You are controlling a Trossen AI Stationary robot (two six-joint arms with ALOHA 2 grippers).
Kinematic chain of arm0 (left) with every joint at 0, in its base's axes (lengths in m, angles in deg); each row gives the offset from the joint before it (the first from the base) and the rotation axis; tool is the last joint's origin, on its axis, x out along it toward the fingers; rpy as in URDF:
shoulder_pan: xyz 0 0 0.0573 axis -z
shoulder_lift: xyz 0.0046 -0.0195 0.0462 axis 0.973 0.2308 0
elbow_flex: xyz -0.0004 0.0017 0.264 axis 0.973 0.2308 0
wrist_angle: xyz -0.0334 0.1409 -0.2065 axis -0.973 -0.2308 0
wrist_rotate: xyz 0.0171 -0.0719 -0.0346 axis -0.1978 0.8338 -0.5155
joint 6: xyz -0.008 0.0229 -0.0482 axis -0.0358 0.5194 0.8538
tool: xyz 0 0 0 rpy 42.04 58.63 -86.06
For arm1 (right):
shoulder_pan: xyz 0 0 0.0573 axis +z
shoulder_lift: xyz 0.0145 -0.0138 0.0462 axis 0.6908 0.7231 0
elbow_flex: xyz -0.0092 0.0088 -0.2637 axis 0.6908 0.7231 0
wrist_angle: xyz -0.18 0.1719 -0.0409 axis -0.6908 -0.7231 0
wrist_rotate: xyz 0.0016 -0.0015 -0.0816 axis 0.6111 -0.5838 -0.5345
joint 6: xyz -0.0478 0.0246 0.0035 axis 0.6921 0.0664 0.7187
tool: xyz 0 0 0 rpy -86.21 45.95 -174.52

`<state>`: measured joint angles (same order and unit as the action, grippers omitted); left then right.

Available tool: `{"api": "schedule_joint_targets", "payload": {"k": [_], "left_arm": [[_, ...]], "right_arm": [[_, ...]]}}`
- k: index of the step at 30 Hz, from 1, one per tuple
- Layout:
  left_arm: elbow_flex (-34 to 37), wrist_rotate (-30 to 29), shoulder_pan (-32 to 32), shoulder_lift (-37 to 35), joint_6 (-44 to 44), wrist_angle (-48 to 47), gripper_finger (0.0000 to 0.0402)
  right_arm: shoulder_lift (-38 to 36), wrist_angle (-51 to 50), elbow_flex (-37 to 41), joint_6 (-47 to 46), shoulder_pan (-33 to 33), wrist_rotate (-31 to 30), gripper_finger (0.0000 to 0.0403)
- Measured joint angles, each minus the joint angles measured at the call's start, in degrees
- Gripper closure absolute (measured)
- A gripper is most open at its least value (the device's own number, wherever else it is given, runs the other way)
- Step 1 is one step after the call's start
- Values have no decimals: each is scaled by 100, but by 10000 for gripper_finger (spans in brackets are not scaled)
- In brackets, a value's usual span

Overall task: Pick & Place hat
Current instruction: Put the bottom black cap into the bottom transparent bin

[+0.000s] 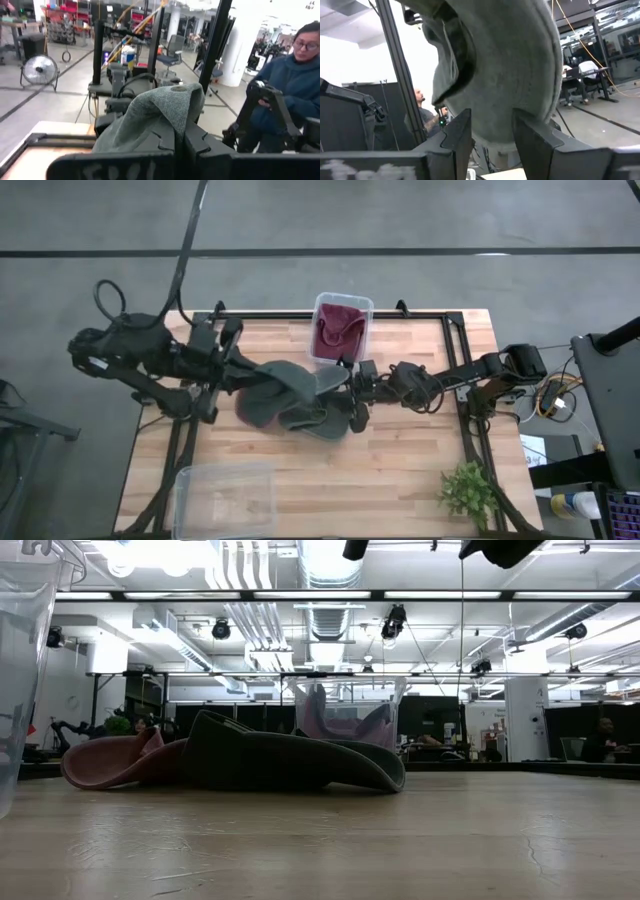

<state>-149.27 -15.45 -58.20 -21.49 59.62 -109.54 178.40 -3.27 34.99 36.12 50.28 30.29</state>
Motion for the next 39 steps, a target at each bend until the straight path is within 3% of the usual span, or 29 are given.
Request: {"api": "schedule_joint_targets", "payload": {"k": [8,31,36,39], "left_arm": [[-258,-111,0,-52,-188,37,401],[-274,-98,0,202,-43,121,401],[-247,-87,0,245,-38,119,401],[-172,-79,0,247,-34,103,401]], "right_arm": [[9,-566,13,11,16,6,268],[4,-245,-80,168,-87,17,269],[4,-321,-123,195,-105,30,289],[4,-570,-204,198,-104,179,326]]}}
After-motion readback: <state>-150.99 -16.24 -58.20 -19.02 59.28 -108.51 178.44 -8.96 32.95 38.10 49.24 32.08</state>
